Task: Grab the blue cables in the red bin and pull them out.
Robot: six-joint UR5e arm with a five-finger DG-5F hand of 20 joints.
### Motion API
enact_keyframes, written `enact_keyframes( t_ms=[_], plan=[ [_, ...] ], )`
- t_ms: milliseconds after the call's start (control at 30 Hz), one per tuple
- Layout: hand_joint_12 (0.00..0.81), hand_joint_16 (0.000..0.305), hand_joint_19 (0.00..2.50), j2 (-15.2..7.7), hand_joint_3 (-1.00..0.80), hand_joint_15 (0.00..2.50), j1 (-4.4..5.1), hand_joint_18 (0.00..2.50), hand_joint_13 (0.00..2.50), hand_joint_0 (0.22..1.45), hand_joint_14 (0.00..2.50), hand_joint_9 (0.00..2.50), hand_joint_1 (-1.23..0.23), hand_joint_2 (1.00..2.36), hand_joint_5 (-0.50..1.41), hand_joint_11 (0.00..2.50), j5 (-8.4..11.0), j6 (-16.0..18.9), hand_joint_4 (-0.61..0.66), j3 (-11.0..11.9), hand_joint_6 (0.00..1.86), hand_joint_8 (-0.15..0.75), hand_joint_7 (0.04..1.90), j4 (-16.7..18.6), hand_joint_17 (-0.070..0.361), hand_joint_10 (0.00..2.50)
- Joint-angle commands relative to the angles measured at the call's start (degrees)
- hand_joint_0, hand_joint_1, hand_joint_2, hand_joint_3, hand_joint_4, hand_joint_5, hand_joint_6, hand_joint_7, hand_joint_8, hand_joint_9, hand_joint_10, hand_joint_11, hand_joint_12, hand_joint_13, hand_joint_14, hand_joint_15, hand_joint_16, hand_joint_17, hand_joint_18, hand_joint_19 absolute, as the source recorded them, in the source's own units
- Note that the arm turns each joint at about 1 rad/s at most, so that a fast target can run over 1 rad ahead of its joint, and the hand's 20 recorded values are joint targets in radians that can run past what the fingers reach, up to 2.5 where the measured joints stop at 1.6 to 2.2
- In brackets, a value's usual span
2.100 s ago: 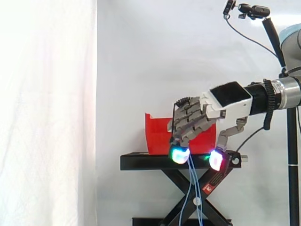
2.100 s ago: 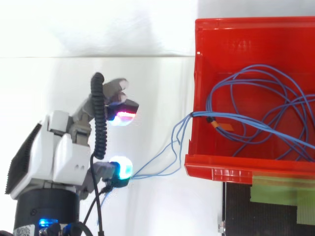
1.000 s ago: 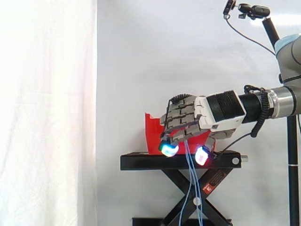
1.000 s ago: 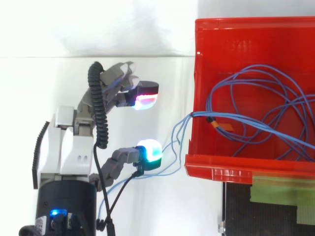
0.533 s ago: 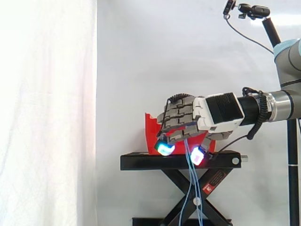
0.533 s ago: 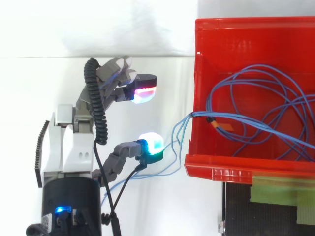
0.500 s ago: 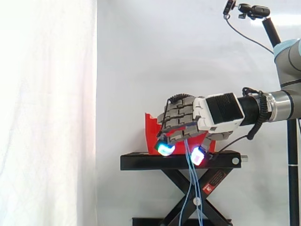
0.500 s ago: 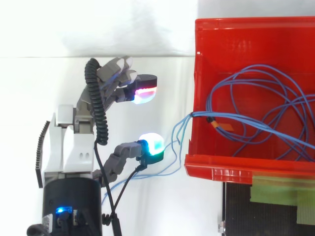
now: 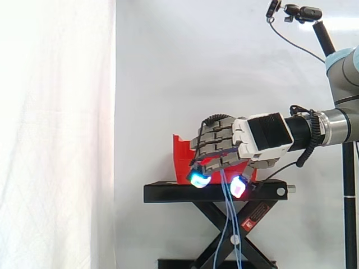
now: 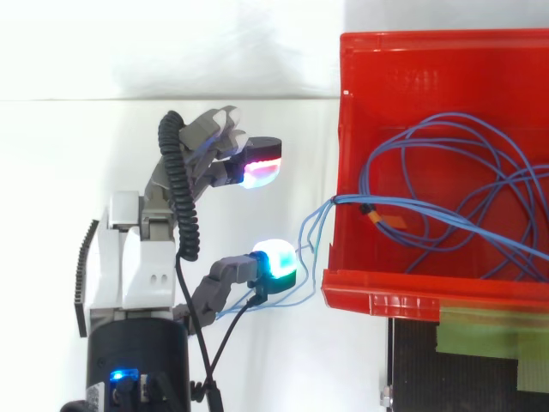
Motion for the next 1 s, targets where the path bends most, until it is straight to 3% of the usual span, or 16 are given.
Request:
enact_keyframes(
  t_ms=[0, 300, 367, 500, 767, 933, 967],
  plan=[
    [0.357, 0.049, 0.41, 0.0, -1.00, 0.33, -0.35, 0.42, 0.47, 0.80, 0.01, 0.64, -1.01, 1.00, 0.55, 0.62, -0.58, -0.4, 0.13, 0.0, 0.01, 0.249, 0.61, -0.1, 0.110, 0.02],
    [0.357, 0.049, 0.42, 0.0, -1.00, 0.33, -1.84, 0.42, 0.47, 0.80, 0.01, 0.62, -1.02, 1.00, 0.54, 0.62, -0.84, -0.6, 0.11, 0.0, 0.01, 0.242, 0.63, -0.1, 0.110, 0.02],
    [0.356, 0.049, 0.42, 0.0, -1.00, 0.32, -2.19, 0.42, 0.47, 0.80, 0.01, 0.62, -1.02, 1.00, 0.54, 0.62, -1.63, -0.6, 0.11, 0.0, 0.01, 0.241, 0.62, 0.3, 0.110, 0.02],
    [0.357, 0.049, 0.42, 0.0, -1.00, 0.33, -2.46, 0.42, 0.47, 0.80, 0.01, 0.62, -1.01, 1.00, 0.54, 0.62, -1.81, -0.3, 0.11, 0.0, 0.01, 0.244, 0.62, -0.6, 0.110, 0.02],
    [0.356, 0.049, 0.42, 0.0, -1.00, 0.33, -2.28, 0.42, 0.47, 0.79, 0.01, 0.62, -1.01, 1.00, 0.54, 0.62, -1.55, 11.2, 0.12, 0.0, 0.01, 0.242, 0.63, -5.4, 0.111, 0.02],
    [0.357, 0.049, 0.42, 0.0, -1.00, 0.33, -2.02, 0.42, 0.46, 0.79, 0.01, 0.62, -1.00, 1.00, 0.55, 0.62, -0.75, 12.6, 0.12, 0.0, 0.01, 0.244, 0.63, -5.8, 0.111, 0.02],
    [0.358, 0.049, 0.42, 0.0, -1.00, 0.33, -1.84, 0.42, 0.46, 0.79, 0.01, 0.62, -1.00, 1.00, 0.54, 0.62, -0.58, 13.6, 0.12, 1.0, 0.01, 0.244, 0.63, -6.2, 0.111, 0.02]
  ],
)
